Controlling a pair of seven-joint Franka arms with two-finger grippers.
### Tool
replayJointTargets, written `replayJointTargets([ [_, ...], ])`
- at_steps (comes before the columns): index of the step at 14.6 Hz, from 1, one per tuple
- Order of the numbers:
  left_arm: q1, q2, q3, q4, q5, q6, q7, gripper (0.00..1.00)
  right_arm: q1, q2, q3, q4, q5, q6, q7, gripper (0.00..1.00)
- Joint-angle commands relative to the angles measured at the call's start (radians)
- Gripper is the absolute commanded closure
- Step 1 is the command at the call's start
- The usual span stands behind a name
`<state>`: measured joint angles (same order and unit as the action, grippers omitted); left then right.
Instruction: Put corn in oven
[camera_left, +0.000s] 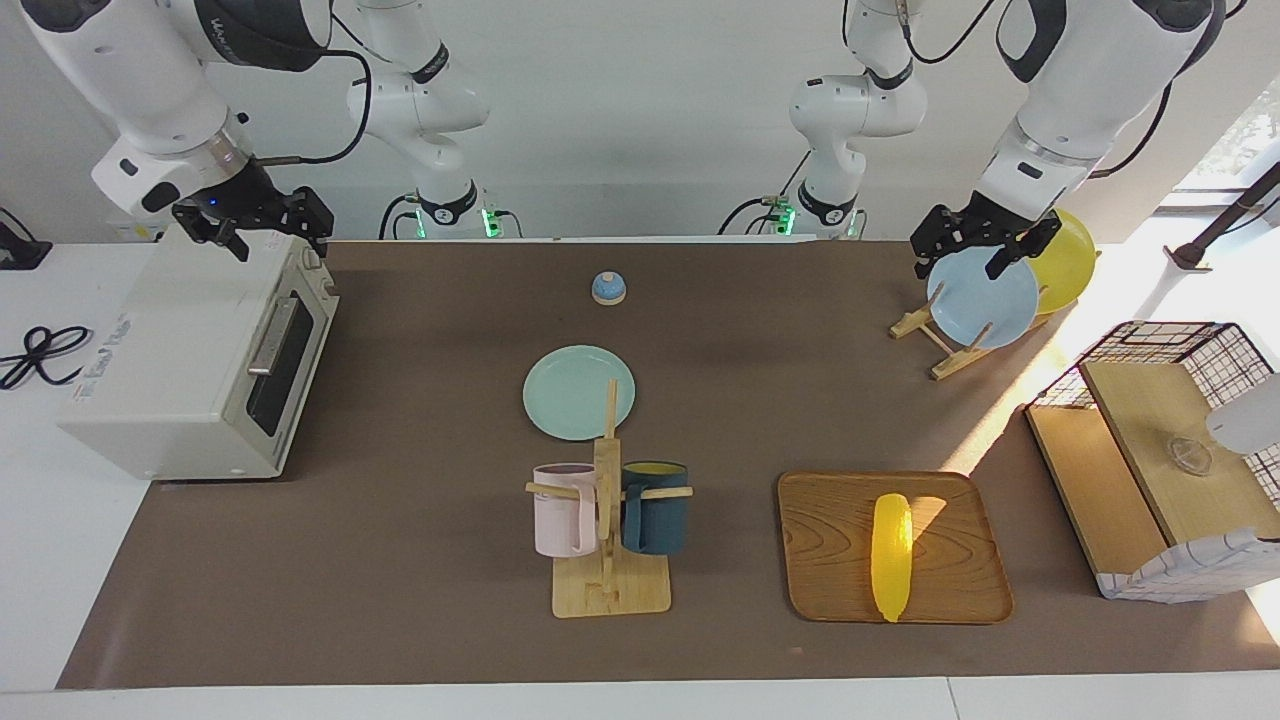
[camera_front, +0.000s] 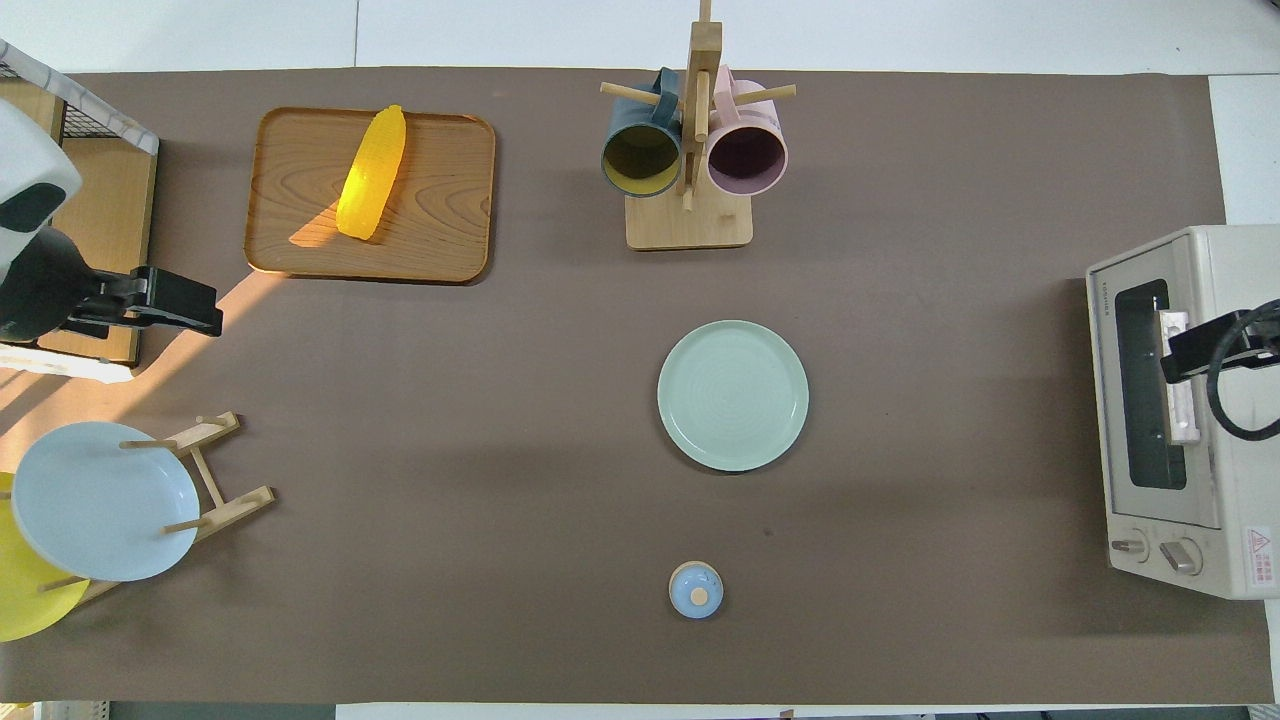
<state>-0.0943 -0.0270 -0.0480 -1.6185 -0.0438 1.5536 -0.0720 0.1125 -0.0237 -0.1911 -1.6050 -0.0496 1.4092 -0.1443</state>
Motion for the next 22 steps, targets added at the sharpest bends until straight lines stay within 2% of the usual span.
replayJointTargets([
  [1,0.010,0.007,-0.010,0.012,0.012,0.008,-0.003,0.00,-0.004,0.004,-0.005,0.007,0.027,-0.013,-0.003,0.00],
  [7,0.016,0.004,-0.010,0.000,-0.025,0.075,-0.029,0.00,-0.004,0.004,-0.005,0.007,0.027,-0.015,-0.003,0.00],
  [10,0.007,0.027,-0.012,-0.012,-0.022,0.171,-0.020,0.00,-0.002,0.004,-0.005,0.007,0.027,-0.015,-0.003,0.00],
  [13,0.007,0.178,-0.015,0.067,-0.022,0.181,0.049,0.00,-0.004,0.004,-0.005,0.007,0.027,-0.015,-0.003,0.00],
  [16,-0.004,0.395,-0.016,0.244,-0.022,0.204,0.136,0.00,-0.002,0.004,-0.005,0.007,0.025,-0.015,-0.003,0.00],
  [19,-0.012,0.547,-0.016,0.322,-0.021,0.292,0.242,0.00,-0.004,0.004,-0.005,0.005,0.027,-0.015,-0.003,0.00],
  [22,-0.030,0.717,-0.024,0.458,-0.019,0.348,0.288,0.00,-0.002,0.004,-0.005,0.005,0.027,-0.015,-0.003,0.00],
])
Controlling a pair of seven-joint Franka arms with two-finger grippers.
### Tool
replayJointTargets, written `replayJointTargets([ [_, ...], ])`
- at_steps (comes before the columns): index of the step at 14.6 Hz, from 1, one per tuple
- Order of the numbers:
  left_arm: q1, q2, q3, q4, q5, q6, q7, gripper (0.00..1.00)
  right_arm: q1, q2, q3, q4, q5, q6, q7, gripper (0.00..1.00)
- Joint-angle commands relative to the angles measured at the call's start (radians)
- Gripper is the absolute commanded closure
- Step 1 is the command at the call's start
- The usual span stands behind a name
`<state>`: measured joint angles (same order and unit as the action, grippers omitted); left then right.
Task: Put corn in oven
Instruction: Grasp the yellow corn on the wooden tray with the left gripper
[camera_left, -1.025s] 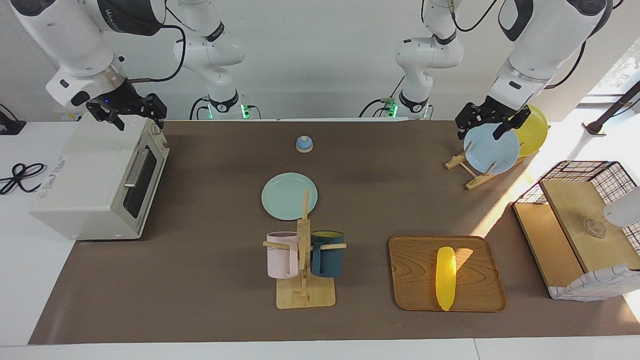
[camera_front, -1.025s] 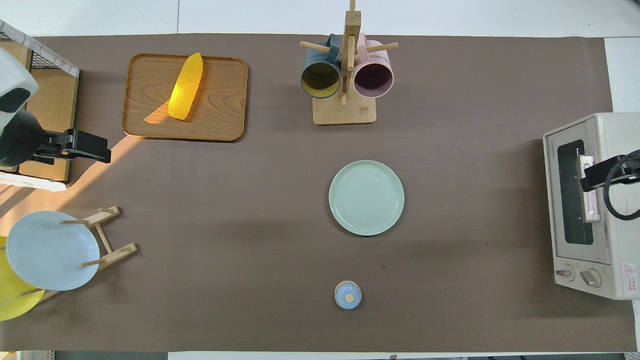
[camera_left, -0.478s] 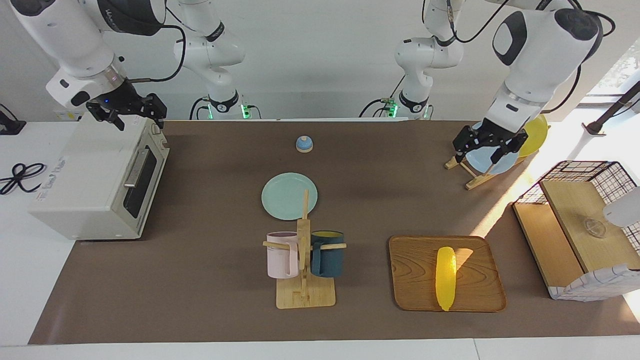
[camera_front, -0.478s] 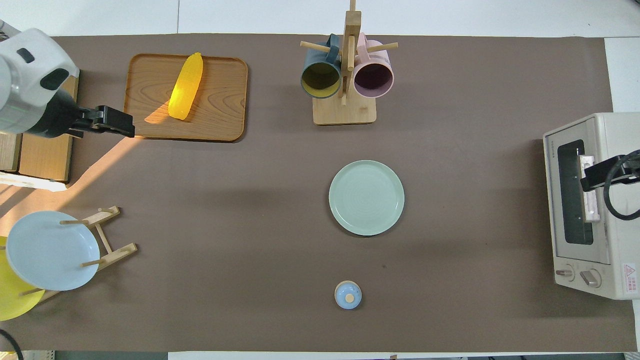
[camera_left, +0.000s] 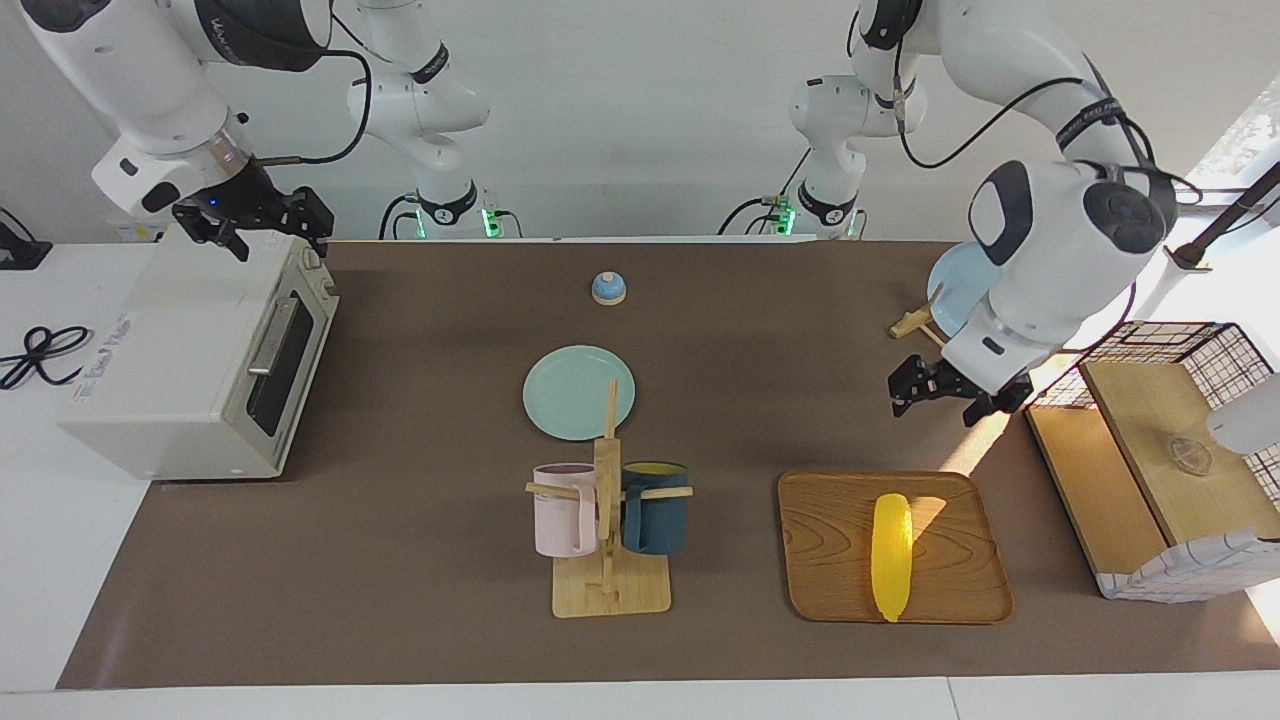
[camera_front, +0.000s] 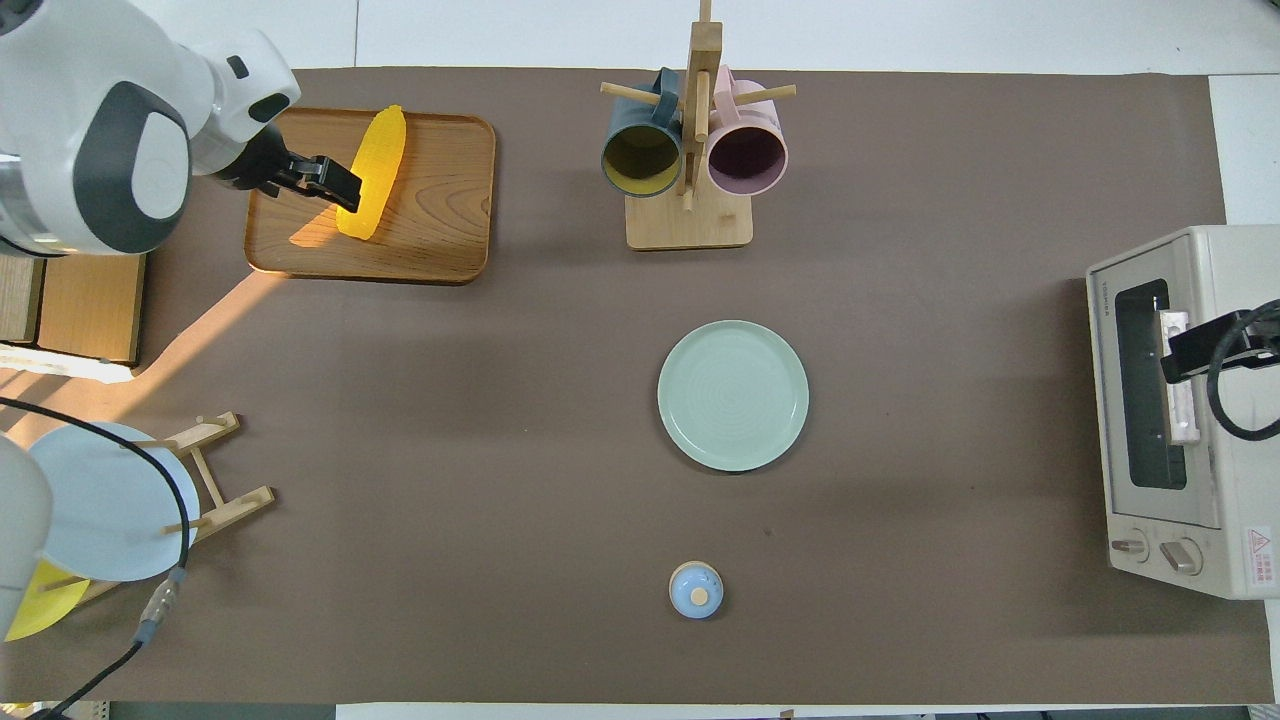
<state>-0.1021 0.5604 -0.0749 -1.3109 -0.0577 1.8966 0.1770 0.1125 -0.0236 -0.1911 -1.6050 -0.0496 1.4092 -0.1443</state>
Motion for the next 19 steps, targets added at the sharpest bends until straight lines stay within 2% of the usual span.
replayJointTargets([
  [1,-0.024,0.168,0.003,0.179,-0.005,0.021,0.050,0.00,-0.002,0.004,-0.005,0.005,0.027,-0.015,-0.003,0.00],
  [3,-0.022,0.191,0.007,0.185,-0.002,0.058,0.119,0.00,-0.004,0.004,-0.005,0.005,0.027,-0.015,-0.003,0.00],
  [9,-0.024,0.266,0.012,0.188,0.033,0.177,0.133,0.00,-0.002,0.004,-0.005,0.005,0.027,-0.015,-0.003,0.00],
  [16,-0.031,0.288,0.012,0.179,0.091,0.223,0.134,0.00,-0.004,0.004,-0.005,0.005,0.027,-0.015,-0.003,0.00],
  [17,-0.031,0.288,0.011,0.179,0.094,0.220,0.134,0.16,-0.002,0.004,-0.005,0.005,0.027,-0.015,-0.003,0.00],
  [18,-0.031,0.288,0.011,0.179,0.095,0.210,0.133,0.49,-0.002,0.004,-0.005,0.005,0.027,-0.015,-0.003,0.00],
  [19,-0.033,0.286,0.011,0.179,0.095,0.210,0.133,0.73,-0.004,0.004,-0.005,0.005,0.027,-0.015,-0.003,0.00],
])
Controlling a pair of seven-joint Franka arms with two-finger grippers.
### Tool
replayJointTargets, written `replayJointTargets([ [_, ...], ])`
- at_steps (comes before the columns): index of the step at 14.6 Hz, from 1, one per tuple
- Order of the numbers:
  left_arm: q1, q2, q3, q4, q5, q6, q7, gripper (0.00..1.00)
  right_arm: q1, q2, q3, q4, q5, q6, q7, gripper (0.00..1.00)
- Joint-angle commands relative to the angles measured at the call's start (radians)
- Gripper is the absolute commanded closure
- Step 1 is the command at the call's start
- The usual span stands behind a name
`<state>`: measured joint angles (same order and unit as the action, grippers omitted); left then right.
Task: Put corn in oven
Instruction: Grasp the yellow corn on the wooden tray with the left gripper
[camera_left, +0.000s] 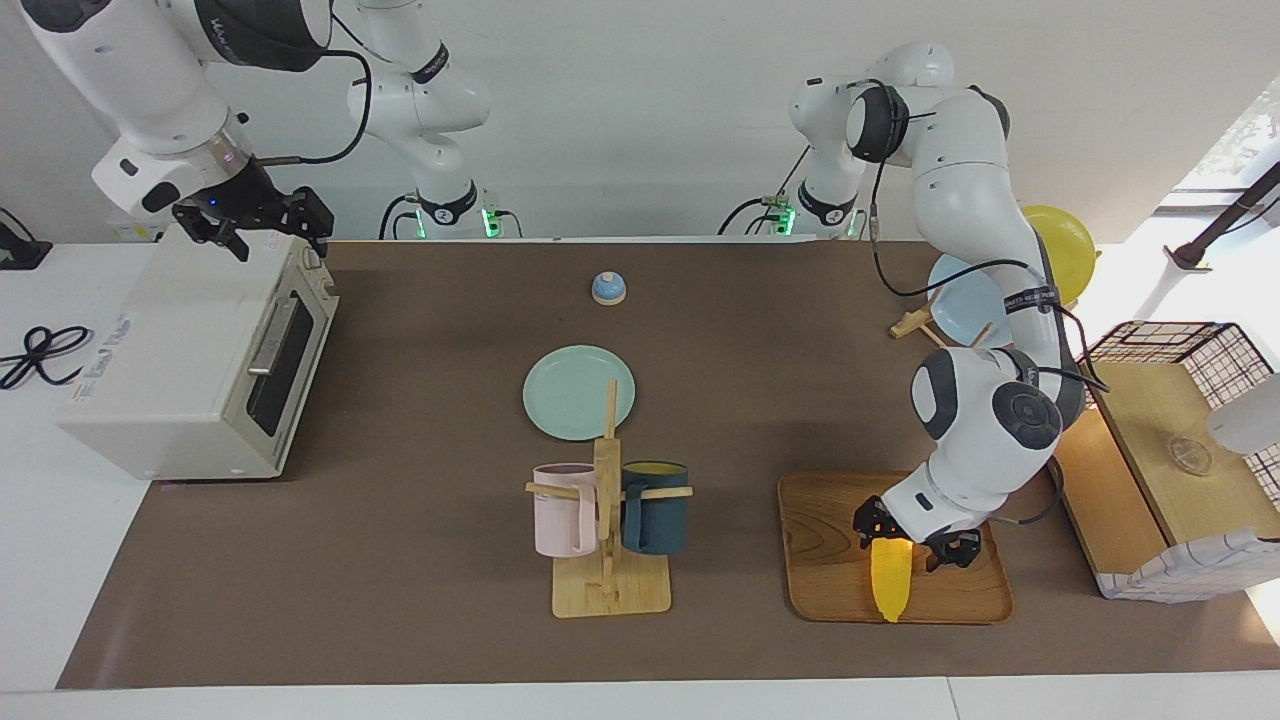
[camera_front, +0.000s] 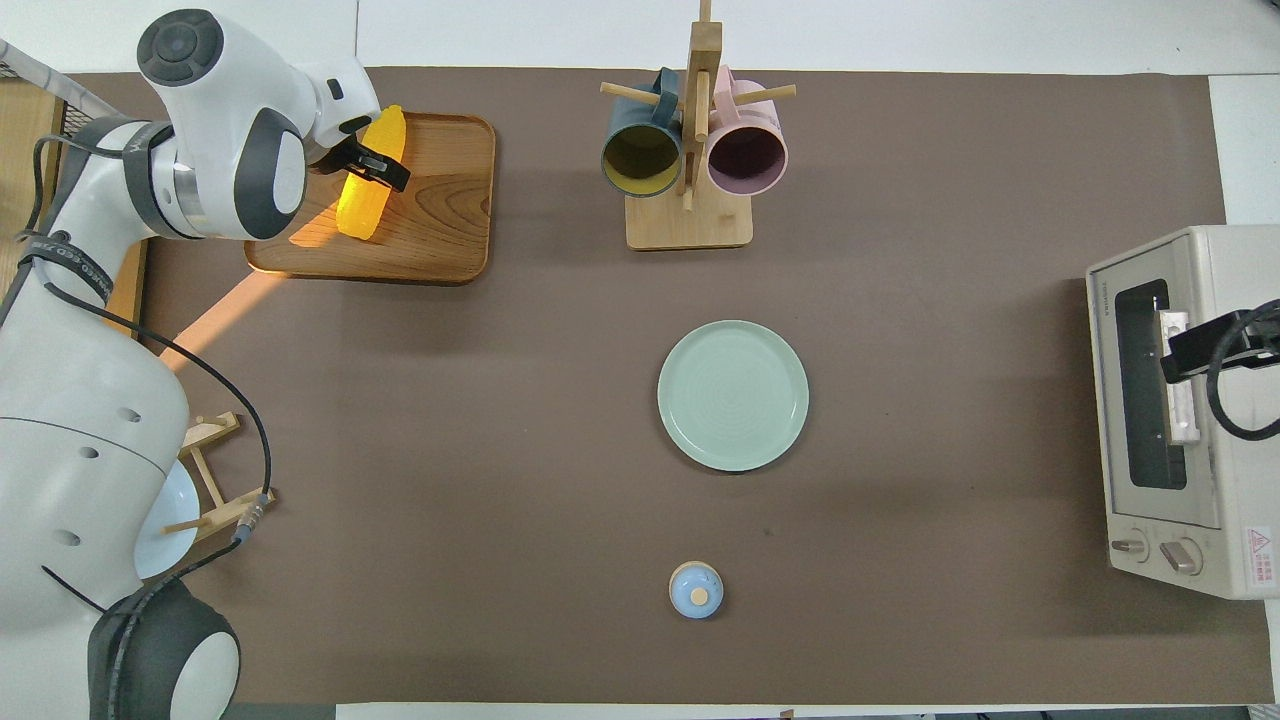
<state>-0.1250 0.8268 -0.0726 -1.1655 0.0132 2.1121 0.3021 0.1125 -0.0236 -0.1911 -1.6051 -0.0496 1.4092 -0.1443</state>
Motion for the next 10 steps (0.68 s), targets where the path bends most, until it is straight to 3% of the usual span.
replayJointTargets([
  [1,-0.010,0.020,0.010,0.030,0.024,-0.006,0.008,0.98,-0.004,0.004,-0.005,0.005,0.027,-0.015,-0.003,0.00],
  [4,-0.010,0.008,0.005,0.020,0.013,-0.015,0.006,1.00,-0.004,0.004,-0.005,0.005,0.027,-0.015,-0.003,0.00],
  [6,-0.008,-0.041,0.004,0.020,-0.048,-0.090,-0.006,1.00,-0.002,0.004,-0.005,0.005,0.027,-0.015,-0.003,0.00],
  [8,-0.002,-0.125,0.011,0.003,-0.128,-0.167,-0.081,1.00,-0.004,0.004,-0.005,0.005,0.027,-0.015,-0.003,0.00],
  [10,-0.013,-0.272,0.008,-0.133,-0.137,-0.198,-0.214,1.00,-0.002,0.004,-0.005,0.005,0.027,-0.015,-0.003,0.00],
])
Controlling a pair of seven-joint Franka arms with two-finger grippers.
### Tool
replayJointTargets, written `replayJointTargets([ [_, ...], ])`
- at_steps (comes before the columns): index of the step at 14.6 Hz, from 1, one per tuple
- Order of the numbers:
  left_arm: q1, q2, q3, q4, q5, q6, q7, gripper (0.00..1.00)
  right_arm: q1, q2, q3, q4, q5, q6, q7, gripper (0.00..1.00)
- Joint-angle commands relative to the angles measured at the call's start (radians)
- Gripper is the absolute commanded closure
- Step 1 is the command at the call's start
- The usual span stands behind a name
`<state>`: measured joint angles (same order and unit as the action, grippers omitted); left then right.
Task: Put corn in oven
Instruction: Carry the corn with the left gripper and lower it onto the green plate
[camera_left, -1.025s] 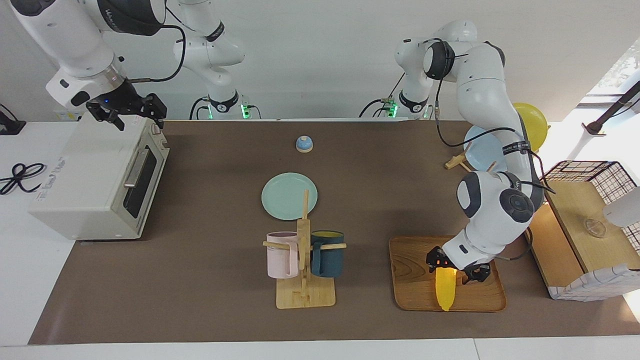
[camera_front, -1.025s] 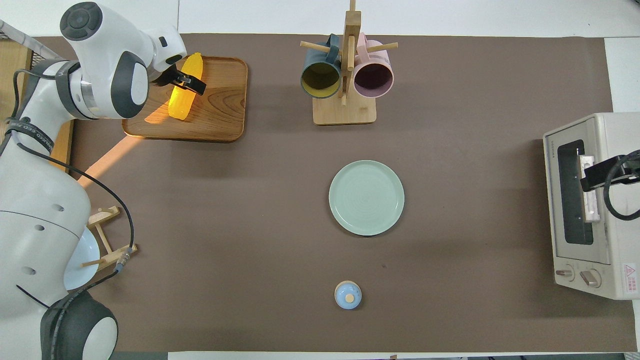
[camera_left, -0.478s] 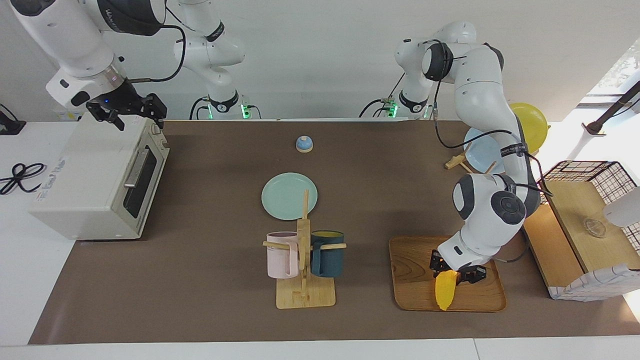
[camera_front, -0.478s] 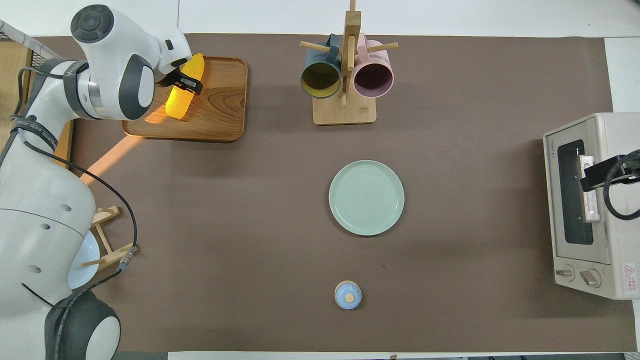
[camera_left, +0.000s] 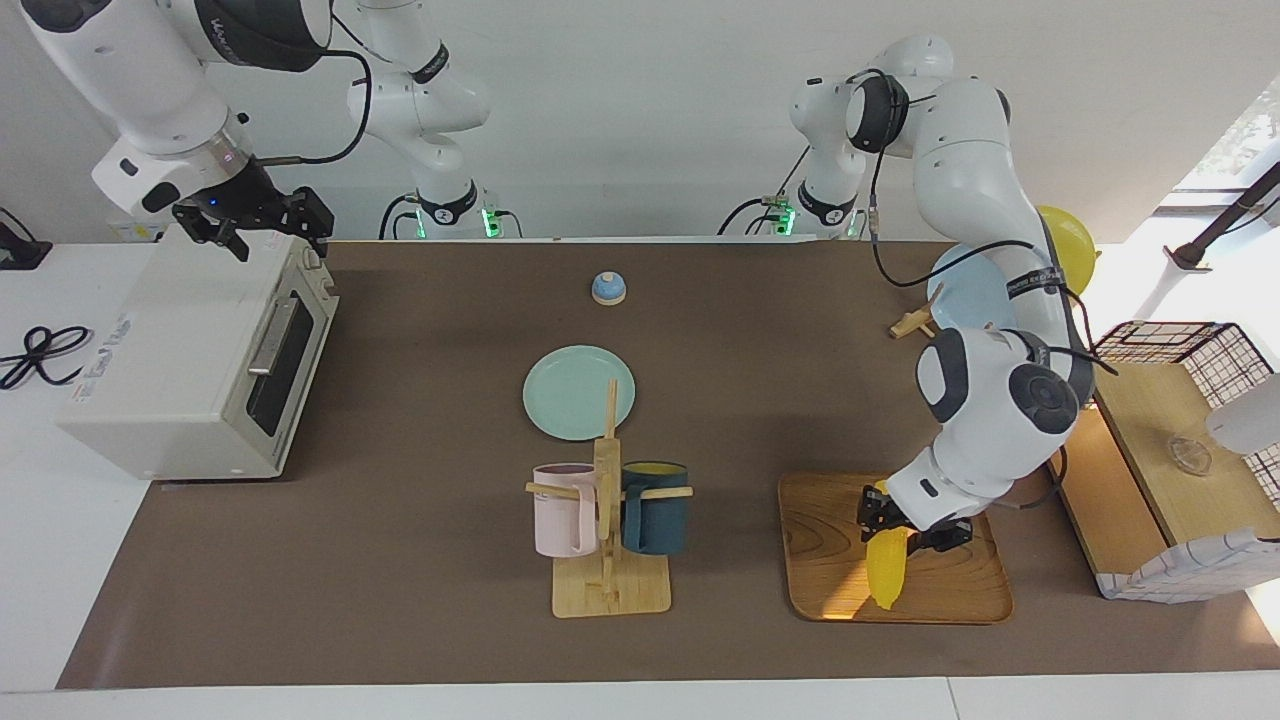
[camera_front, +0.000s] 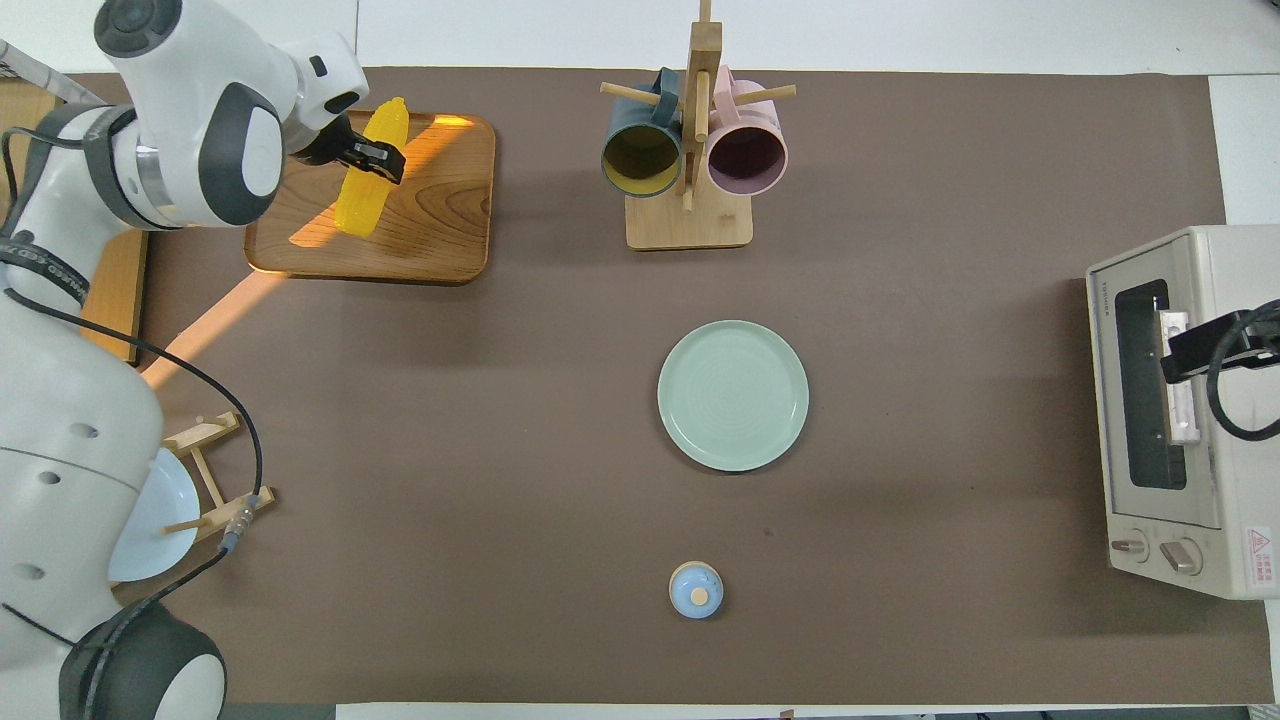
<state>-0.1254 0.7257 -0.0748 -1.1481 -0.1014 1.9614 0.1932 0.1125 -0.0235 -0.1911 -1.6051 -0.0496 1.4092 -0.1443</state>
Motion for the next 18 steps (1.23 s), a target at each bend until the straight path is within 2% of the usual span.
replayJointTargets([
  [1,-0.020,-0.254,0.004,-0.245,-0.037,-0.044,-0.177,1.00,-0.002,0.004,-0.005,0.005,0.027,-0.015,-0.003,0.00],
  [3,-0.080,-0.394,0.003,-0.408,-0.052,-0.035,-0.306,1.00,-0.002,0.004,-0.005,0.005,0.027,-0.015,-0.003,0.00],
  [7,-0.273,-0.546,0.004,-0.620,-0.054,-0.004,-0.576,1.00,-0.004,0.004,-0.005,0.005,0.027,-0.015,-0.003,0.00],
  [8,-0.334,-0.571,0.004,-0.675,-0.054,0.052,-0.637,1.00,-0.002,0.004,-0.005,0.005,0.027,-0.015,-0.003,0.00],
  [9,-0.405,-0.594,0.004,-0.746,-0.054,0.161,-0.731,1.00,-0.002,0.004,-0.005,0.005,0.027,-0.015,-0.003,0.00],
  [11,-0.514,-0.577,0.004,-0.785,-0.054,0.310,-0.858,1.00,-0.004,0.004,-0.005,0.005,0.027,-0.015,-0.003,0.00],
  [14,-0.615,-0.487,0.007,-0.768,-0.052,0.428,-0.939,1.00,-0.002,0.004,-0.005,0.005,0.027,-0.015,-0.003,0.00],
  [18,-0.675,-0.321,0.012,-0.644,-0.040,0.487,-1.002,1.00,-0.004,0.004,-0.005,0.005,0.027,-0.015,-0.003,0.00],
])
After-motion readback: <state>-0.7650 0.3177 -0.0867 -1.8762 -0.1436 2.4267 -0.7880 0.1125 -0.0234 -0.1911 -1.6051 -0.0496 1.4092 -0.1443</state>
